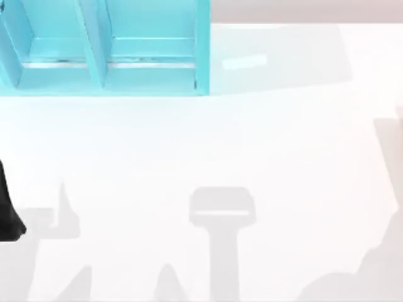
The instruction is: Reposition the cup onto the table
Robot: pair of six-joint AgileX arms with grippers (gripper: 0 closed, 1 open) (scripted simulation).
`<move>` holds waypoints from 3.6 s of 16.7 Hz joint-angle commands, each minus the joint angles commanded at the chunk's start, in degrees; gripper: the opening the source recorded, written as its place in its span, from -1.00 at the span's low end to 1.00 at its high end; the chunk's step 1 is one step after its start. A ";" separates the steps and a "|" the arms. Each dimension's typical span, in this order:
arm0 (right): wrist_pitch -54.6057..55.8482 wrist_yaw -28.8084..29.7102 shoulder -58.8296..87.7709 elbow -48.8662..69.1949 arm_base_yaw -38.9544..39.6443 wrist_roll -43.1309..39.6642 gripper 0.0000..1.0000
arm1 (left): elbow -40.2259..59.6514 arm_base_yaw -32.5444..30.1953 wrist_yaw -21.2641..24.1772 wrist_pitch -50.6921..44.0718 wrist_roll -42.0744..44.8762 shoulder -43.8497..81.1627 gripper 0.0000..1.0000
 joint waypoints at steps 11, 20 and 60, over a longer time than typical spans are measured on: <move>22.34 0.00 5.70 -16.73 0.01 0.27 1.00 | 0.00 0.00 0.00 0.00 0.00 0.00 1.00; 22.46 0.00 5.75 -16.84 0.01 0.27 0.25 | 0.00 0.00 0.00 0.00 0.00 0.00 1.00; -0.30 0.27 -7.65 -7.64 24.72 24.78 -1.00 | 0.00 0.00 0.00 0.00 0.00 0.00 1.00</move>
